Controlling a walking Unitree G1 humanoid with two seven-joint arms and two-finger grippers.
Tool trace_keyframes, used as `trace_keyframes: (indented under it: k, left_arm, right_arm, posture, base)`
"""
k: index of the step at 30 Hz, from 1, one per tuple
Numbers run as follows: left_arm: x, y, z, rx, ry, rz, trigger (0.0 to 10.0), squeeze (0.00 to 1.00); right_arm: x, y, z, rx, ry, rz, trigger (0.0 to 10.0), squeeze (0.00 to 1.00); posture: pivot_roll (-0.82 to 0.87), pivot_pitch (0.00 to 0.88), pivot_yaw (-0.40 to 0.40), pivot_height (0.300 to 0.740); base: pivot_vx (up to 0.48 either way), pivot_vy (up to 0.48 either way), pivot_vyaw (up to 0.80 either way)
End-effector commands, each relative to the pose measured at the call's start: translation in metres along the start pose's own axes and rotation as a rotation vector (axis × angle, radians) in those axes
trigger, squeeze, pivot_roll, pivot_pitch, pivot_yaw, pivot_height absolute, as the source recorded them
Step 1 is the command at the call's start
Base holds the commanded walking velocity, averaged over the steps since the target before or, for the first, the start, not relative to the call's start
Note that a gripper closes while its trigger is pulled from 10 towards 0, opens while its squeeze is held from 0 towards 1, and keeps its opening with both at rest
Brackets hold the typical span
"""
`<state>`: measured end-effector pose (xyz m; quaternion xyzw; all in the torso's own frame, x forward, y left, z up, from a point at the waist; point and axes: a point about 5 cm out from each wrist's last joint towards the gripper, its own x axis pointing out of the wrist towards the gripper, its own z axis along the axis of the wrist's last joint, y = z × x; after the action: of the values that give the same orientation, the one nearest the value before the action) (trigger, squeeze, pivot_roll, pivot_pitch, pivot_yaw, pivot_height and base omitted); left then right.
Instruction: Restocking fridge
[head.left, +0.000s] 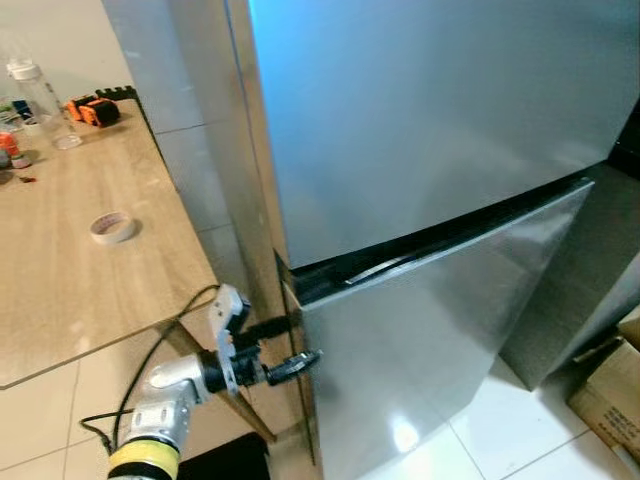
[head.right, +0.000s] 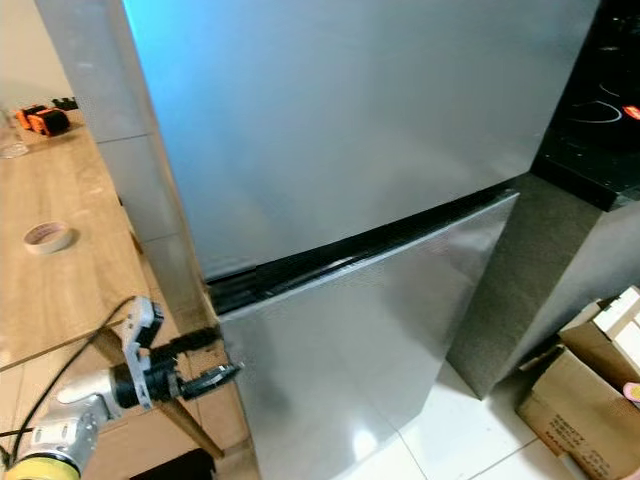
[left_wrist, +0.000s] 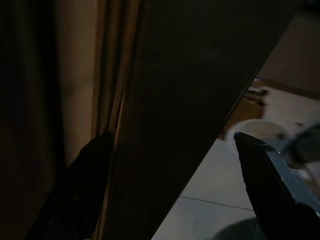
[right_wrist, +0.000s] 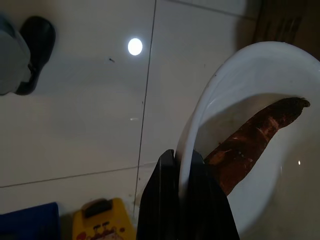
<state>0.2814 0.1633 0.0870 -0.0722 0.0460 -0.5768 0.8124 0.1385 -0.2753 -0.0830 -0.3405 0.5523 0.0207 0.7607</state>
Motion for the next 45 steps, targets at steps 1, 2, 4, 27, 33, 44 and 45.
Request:
trace_keyframes:
  k: [1,2,4,27,33,44,45]
  left_arm:
    - [0.022,-0.013,-0.002,-0.011,-0.008,-0.116,10.0,0.00]
    - [0.022,-0.013,-0.002,-0.011,-0.008,-0.116,10.0,0.00]
    - [0.024,-0.016,-0.003,-0.018,-0.006,-0.130,10.0,0.00]
    - [-0.080,-0.063,-0.137,-0.584,0.428,0.196,10.0,0.00]
    - [-0.087,-0.063,-0.166,-0.590,0.512,0.644,10.0,0.00]
    - [-0.098,-0.094,-0.201,-0.825,0.480,1.162,10.0,0.00]
    - [-0.094,-0.102,-0.207,-0.840,0.492,1.180,10.0,0.00]
  right_arm:
    - [0.000,0.001,-0.006,0.000,0.019,-0.002,10.0,0.00]
    - [0.000,0.001,-0.006,0.000,0.019,-0.002,10.0,0.00]
    - [0.000,0.001,-0.007,-0.001,0.020,-0.003,10.0,0.00]
    - [-0.001,0.003,-0.015,0.011,0.050,-0.012,10.0,0.00]
    - [-0.001,0.004,-0.014,0.017,0.049,-0.013,10.0,0.00]
    - [-0.001,0.008,-0.015,0.049,0.053,-0.004,10.0,0.00]
    - [-0.001,0.008,-0.014,0.045,0.050,-0.001,10.0,0.00]
  posture:
    - [-0.08,0.000,0.022,0.740]
    - [-0.08,0.000,0.022,0.740]
    - [-0.08,0.000,0.021,0.740]
    - [-0.07,0.000,0.022,0.740]
    - [-0.07,0.000,0.022,0.740]
    - [-0.07,0.000,0.028,0.740]
    - [-0.05,0.000,0.022,0.740]
  base:
    - [0.000,0.000,0.00]
    - [0.000,0.000,0.00]
    - [0.000,0.000,0.00]
    - [0.000,0.000,0.00]
    - [0.000,0.000,0.00]
    - [0.000,0.000,0.00]
    - [0.000,0.000,0.00]
